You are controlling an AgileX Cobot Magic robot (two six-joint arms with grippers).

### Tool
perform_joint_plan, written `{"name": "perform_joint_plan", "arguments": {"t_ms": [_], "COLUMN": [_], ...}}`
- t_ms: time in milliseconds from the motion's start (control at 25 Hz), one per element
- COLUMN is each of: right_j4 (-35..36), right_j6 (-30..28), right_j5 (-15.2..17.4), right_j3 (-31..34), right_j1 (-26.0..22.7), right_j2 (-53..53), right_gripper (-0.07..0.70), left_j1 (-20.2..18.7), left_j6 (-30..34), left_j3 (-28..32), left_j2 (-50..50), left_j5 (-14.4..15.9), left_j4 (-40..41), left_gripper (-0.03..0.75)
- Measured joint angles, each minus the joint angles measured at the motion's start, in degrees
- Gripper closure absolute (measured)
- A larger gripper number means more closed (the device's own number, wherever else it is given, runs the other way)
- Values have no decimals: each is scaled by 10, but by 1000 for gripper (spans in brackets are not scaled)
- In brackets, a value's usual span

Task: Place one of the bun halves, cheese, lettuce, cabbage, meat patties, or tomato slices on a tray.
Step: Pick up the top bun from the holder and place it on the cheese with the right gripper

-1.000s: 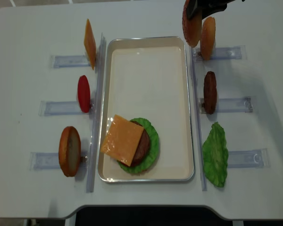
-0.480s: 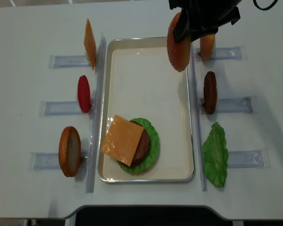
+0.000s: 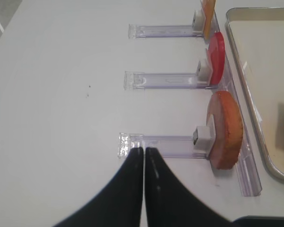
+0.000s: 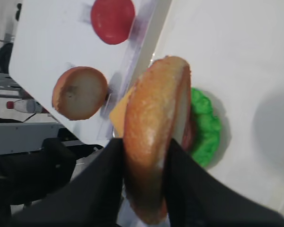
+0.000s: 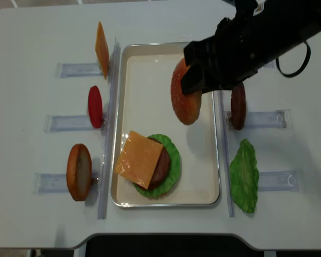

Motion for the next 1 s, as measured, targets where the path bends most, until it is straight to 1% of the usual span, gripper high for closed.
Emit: {"name": "perform_joint_plan", "arguments": {"t_ms": [120, 320, 560, 720, 800, 1000], "right_j4": [50, 115, 231, 295, 318, 339], "right_j6": [-42, -105, -213, -274, -293, -309], "right_j5": [-30, -72, -134, -139, -140, -125], "right_j3": [37, 73, 106, 106, 106, 106], "right_j1": [24, 70, 122, 139, 144, 146], "right_j2": [-14, -17, -16, -11, -3, 27], "right_gripper": [439, 439, 439, 439, 439, 439], "left_j1": [0, 0, 0, 0, 0, 0], "left_j6": [0, 0, 0, 0, 0, 0], "left_j3": [0, 0, 0, 0, 0, 0], "left_j2": [0, 0, 0, 0, 0, 0], "left_j5": [0, 0, 0, 0, 0, 0], "left_j4": [0, 0, 0, 0, 0, 0], "left_gripper": [715, 715, 715, 715, 715, 715]}}
